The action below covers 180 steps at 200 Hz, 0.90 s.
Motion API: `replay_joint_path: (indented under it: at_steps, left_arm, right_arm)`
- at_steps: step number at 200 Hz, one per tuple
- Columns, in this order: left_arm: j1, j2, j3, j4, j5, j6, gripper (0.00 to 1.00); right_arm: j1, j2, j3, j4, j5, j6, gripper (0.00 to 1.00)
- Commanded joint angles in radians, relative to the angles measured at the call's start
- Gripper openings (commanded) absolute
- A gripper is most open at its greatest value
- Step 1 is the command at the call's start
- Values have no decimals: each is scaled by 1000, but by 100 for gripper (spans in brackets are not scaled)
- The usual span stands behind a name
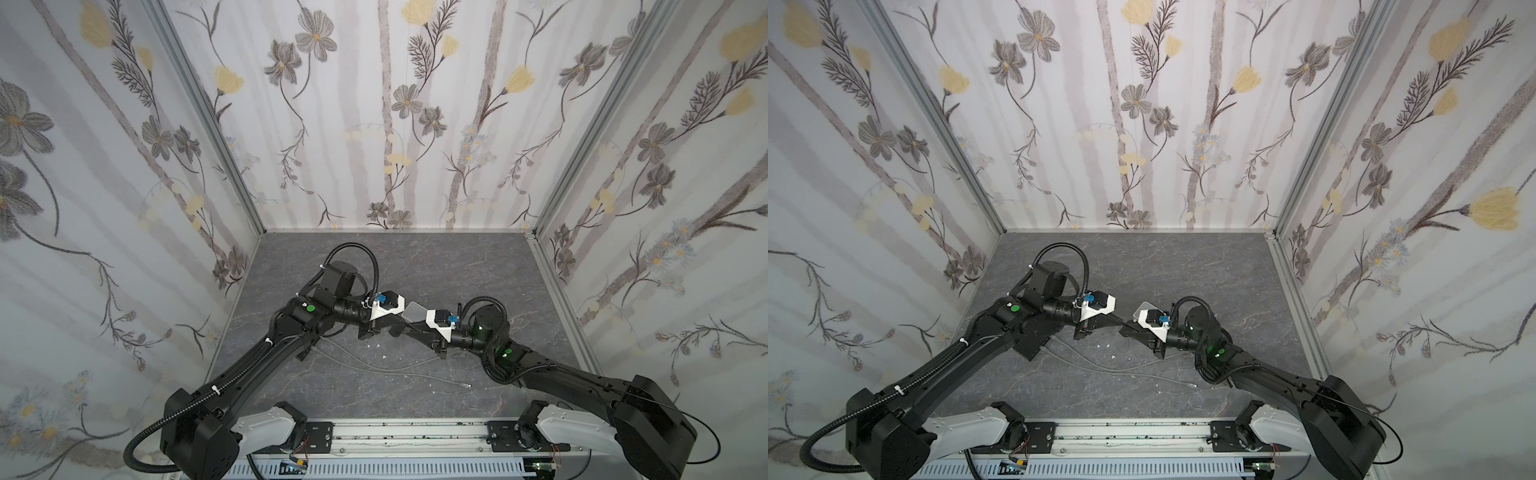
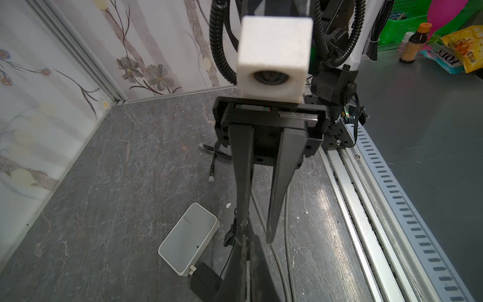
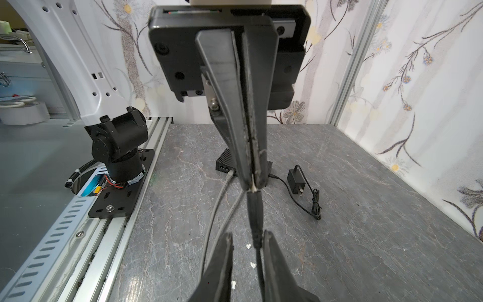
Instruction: Insert the plug into the switch port
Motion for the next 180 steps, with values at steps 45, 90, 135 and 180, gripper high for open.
replay_joint_path:
  at_steps: [45,90,135,180]
  left_arm:
    - [2,2,13,-8,33,10,0]
    - [0,3,14,-15,37,10,0]
    - [2,4,6,26,6,-42,35]
    - [-1,58,14,129,-241,-294,100]
  right_arm:
    - [1,-3,10,19,6,-3,20]
    - [-1,-3,12,20,6,1,12]
    - [0,-8,14,11,20,1,0]
    - [-22,-165,58,-184,220,19,0]
